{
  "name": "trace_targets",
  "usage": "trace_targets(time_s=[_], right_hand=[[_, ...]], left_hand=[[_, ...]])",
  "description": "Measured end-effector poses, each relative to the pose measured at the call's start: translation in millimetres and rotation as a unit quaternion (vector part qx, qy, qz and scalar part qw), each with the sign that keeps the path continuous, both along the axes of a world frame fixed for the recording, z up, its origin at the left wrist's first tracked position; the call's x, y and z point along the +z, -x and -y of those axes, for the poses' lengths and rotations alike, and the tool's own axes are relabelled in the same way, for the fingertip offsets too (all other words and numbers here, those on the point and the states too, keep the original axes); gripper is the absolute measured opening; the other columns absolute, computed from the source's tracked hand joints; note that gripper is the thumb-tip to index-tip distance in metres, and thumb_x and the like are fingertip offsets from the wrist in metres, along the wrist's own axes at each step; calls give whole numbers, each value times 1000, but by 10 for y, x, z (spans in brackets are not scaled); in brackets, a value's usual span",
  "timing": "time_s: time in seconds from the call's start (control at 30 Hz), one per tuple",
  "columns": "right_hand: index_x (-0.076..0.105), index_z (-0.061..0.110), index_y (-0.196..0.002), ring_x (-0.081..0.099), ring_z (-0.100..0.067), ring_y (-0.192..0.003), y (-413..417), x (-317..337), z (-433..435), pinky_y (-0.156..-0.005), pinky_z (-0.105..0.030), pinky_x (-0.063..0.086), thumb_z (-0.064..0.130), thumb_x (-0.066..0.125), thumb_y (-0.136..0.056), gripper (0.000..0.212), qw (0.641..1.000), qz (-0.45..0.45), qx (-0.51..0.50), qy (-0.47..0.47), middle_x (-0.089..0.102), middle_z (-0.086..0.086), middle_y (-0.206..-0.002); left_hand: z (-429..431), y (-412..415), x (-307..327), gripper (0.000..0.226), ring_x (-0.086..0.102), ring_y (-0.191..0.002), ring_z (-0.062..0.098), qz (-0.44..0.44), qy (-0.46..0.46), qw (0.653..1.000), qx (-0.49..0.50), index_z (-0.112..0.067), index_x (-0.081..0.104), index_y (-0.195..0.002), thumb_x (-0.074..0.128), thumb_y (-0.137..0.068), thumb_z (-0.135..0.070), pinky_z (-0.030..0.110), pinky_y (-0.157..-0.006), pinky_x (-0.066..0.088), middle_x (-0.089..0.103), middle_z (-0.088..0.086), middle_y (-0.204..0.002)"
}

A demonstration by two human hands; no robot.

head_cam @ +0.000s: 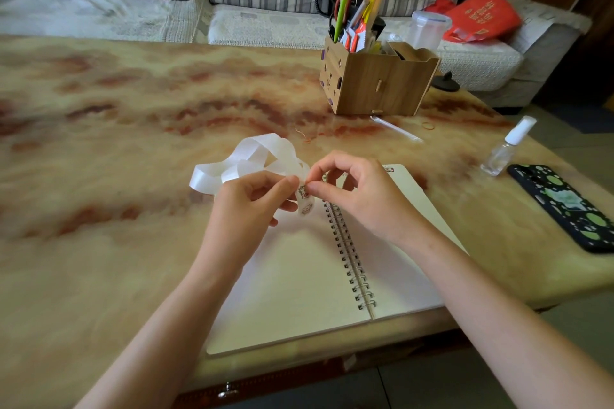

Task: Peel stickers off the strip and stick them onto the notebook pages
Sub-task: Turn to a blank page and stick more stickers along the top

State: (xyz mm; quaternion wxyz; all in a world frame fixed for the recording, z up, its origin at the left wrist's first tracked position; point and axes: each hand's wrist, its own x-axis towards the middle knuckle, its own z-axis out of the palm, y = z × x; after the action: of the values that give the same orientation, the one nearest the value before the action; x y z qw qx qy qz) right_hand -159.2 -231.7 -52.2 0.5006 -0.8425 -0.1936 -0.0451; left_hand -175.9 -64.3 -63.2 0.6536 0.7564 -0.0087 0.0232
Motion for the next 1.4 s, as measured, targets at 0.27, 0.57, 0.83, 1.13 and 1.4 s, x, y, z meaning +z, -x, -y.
trace_targets(time_s=[0.27, 0.57, 0.83, 1.13, 1.4], right_hand=[[64, 23, -81, 49, -7, -77, -2, 32, 42, -73, -19, 39, 14, 67, -86, 11, 997, -36, 29, -56, 59, 10, -85], [68, 15, -80, 48, -2, -50, -345, 94, 672, -42, -11, 30, 13, 69, -84, 4, 971, -103, -209, -56, 63, 4, -68], [66, -3, -95, 46, 3, -35, -449, -119, 1031, -37, -6, 30, 0, 63, -87, 9, 939, -133, -311, -61, 57, -1, -68], [67, 2, -93, 44, 2, -37, -513, -190, 1079, -39, -5, 30, 3, 63, -87, 7, 938, -137, -314, -61, 57, 0, -68], [68, 4, -88, 45, -6, -55, -566, -265, 1101, -53, -12, 39, 4, 64, -86, 4, 938, -135, -316, -53, 60, 2, -70]], left_hand=[[-21, -15, -7, 17, 66, -66, 0, -23, 1, 1000, 10, -12, 70, -80, 60, -90, -21, 12, -53, 45, 70, -9, -67], [-12, 7, -43, 18, 63, -62, -1, -36, -33, 999, -1, -16, 71, -74, 62, -89, -21, 16, -57, 45, 68, -9, -60], [-6, -2, -54, 20, 57, -53, -4, -42, -47, 998, -5, -18, 69, -70, 62, -88, -23, 22, -62, 43, 68, -9, -59], [3, -14, -71, 20, 57, -55, -2, -44, -48, 998, -6, -19, 69, -69, 63, -88, -22, 25, -62, 43, 68, -9, -59], [-1, -14, -76, 20, 61, -58, 1, -48, -44, 998, -5, -21, 69, -69, 63, -88, -22, 24, -61, 43, 69, -8, -60]])
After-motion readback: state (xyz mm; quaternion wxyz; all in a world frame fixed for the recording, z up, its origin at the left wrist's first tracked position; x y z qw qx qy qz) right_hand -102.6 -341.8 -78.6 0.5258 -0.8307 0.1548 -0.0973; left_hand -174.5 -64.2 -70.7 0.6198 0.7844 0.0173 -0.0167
